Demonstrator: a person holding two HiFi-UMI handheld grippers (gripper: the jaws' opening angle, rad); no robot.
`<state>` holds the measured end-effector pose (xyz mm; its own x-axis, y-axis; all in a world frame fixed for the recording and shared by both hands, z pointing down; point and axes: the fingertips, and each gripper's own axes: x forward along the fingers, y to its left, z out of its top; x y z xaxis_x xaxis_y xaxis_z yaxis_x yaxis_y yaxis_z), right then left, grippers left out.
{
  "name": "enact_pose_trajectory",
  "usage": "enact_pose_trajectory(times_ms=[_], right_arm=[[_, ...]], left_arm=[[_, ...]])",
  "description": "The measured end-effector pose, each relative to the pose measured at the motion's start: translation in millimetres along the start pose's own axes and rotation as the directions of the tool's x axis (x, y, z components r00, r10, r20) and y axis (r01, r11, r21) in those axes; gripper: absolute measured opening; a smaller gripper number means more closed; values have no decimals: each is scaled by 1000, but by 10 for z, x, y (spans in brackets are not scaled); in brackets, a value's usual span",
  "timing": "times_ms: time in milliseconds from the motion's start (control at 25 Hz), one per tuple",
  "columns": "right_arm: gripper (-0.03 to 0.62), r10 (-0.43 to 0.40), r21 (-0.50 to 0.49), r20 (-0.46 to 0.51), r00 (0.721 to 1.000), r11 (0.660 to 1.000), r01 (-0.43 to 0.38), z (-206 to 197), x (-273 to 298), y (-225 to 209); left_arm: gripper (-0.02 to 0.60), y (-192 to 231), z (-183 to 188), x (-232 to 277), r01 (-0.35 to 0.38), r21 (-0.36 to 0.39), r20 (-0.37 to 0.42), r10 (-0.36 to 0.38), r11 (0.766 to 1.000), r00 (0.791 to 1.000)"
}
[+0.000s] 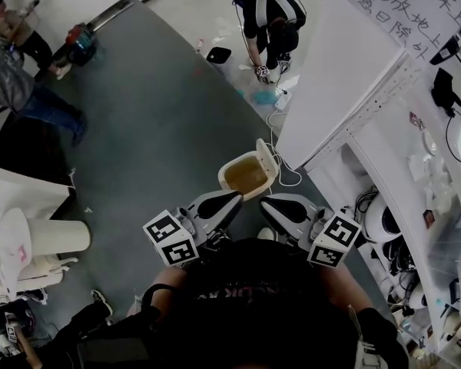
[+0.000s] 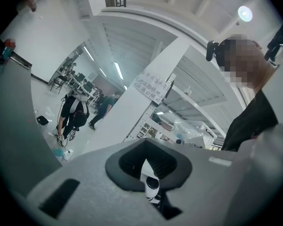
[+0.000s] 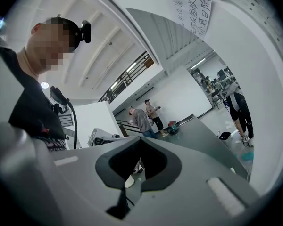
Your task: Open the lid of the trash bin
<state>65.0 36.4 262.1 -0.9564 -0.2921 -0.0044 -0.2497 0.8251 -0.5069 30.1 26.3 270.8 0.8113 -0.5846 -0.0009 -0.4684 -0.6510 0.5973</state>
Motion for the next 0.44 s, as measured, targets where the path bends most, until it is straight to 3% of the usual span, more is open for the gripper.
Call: enact_pose_trajectory(times_ms=[440], right_arm=[[5, -1, 7, 2, 1000, 1000, 1, -11, -47, -1]], left_arm=[[2, -39, -30, 13, -6, 1, -3, 6, 1000, 1000]])
